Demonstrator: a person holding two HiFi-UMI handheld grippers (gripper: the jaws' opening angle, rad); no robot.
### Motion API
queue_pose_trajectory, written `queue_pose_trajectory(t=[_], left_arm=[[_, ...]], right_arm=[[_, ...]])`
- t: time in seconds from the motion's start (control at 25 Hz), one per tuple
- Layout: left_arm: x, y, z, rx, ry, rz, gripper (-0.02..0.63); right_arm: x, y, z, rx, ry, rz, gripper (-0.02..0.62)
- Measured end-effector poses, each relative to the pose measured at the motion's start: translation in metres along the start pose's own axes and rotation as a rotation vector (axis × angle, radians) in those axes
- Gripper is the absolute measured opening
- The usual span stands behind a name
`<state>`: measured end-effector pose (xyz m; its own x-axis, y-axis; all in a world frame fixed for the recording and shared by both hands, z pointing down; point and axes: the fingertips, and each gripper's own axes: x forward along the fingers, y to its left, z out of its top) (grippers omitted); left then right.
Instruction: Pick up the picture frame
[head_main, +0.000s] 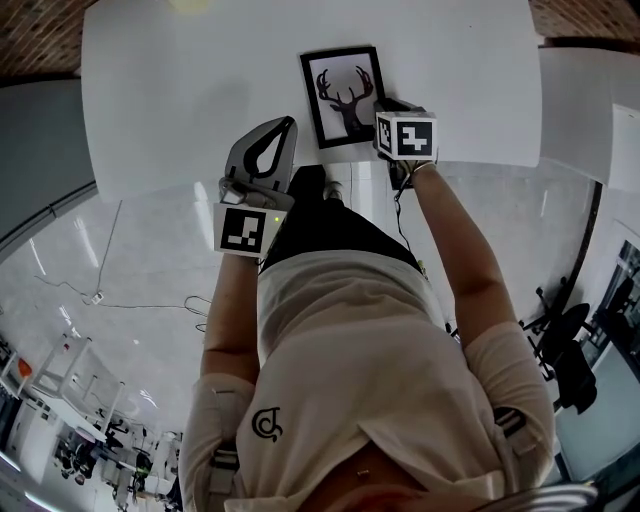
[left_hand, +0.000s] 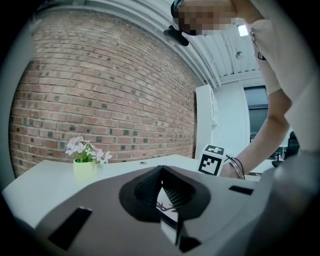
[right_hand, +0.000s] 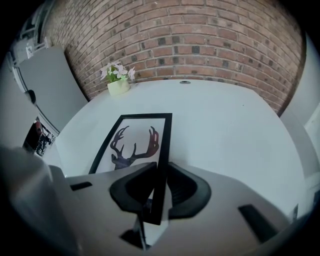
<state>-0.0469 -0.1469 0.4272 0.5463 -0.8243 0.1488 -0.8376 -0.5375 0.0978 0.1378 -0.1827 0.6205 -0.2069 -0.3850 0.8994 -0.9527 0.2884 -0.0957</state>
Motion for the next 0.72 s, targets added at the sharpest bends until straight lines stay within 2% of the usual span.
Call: queue_pose_trajectory(t=[0.12,0.36,0.72], left_arm=[[-0.012,-0.011,-0.014,0.006,0.03,0.005,0.014],[-0.038,-0.039,-0.055,-0.032,0.11,-0.001,0.014],[-0.065,-0.068,-0.109,-0.186,0.201,0.003,0.014]], right_arm=[[-0.007,0.004,-0.013,0.009,0.0,0.002,0.074],[-0.021,0.012,-0.045,0.019,-0.001,0.014,0.074],[-0.036,0.02,-0.075,-0.004,-0.019,0.032,0.072]])
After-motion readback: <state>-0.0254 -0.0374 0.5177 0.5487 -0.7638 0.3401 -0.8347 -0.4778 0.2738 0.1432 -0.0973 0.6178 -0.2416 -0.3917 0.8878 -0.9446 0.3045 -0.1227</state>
